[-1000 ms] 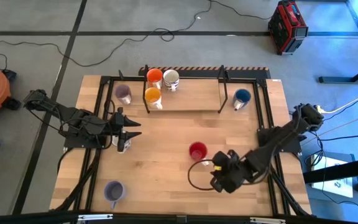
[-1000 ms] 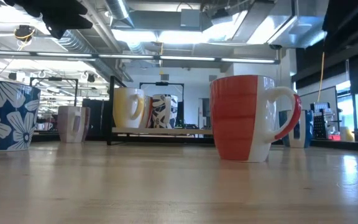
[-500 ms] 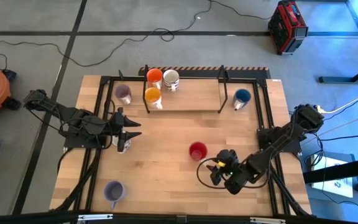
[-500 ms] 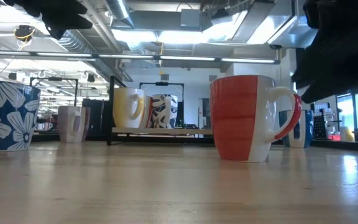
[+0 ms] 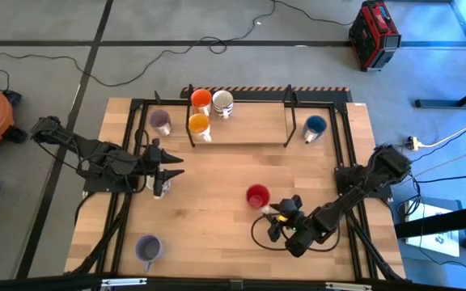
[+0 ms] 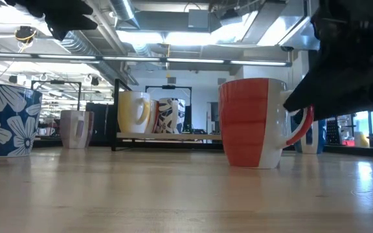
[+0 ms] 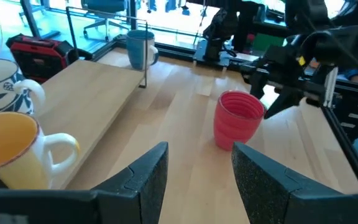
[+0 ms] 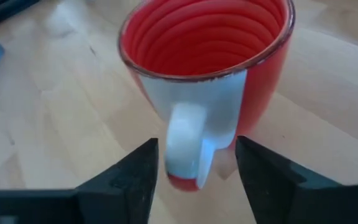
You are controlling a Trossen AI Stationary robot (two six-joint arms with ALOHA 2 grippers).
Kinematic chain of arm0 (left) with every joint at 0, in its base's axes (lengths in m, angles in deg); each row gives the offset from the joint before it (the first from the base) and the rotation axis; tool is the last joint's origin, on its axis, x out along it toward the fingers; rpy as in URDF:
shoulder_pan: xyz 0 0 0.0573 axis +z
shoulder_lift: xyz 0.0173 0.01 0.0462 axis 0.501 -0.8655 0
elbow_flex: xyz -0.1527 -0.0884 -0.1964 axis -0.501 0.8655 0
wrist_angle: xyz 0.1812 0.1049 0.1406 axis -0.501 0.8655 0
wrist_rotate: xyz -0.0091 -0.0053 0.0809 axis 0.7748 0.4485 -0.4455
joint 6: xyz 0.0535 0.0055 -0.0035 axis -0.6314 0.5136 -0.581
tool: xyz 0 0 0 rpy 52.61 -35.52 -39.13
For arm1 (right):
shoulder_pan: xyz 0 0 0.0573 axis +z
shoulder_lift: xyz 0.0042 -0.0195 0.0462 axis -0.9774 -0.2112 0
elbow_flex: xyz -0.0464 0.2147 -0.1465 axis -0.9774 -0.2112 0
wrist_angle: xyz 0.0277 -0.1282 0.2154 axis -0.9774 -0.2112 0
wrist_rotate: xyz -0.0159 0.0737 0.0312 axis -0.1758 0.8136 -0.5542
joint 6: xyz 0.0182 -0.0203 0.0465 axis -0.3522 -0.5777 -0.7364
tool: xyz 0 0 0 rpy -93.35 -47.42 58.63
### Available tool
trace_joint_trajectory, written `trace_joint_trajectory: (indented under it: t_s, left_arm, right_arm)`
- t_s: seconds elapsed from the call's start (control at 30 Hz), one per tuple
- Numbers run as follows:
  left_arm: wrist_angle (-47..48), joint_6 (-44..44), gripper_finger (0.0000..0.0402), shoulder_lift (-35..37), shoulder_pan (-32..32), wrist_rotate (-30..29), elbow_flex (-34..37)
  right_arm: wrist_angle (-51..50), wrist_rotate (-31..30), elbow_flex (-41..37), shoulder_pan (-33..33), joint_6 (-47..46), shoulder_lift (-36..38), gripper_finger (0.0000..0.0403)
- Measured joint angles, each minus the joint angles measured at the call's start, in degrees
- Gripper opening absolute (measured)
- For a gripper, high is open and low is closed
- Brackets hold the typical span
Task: Place coffee mugs
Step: Put the red mug on the shelf aligned with the white mug
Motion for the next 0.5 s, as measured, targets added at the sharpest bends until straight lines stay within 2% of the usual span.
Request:
trace_joint_trajectory:
  t_s: [0.1, 0.3, 0.5]
  left_arm:
    - [0.1, 0.0, 0.0172, 0.0, 0.0, 0.0, 0.0]
    - [0.1, -0.1, 0.0172, 0.0, 0.0, 0.1, 0.0]
    - [-0.6, -0.2, 0.0172, 0.0, 0.0, 0.3, 0.0]
  right_arm:
    - [0.0, -0.7, 0.0, -0.6, 0.4, -0.7, 0.0151]
    - [0.0, 1.1, 0.0, -1.2, 1.9, -0.7, 0.0035]
    - [-0.2, 2.4, 0.6, -1.8, 2.0, -0.6, 0.0033]
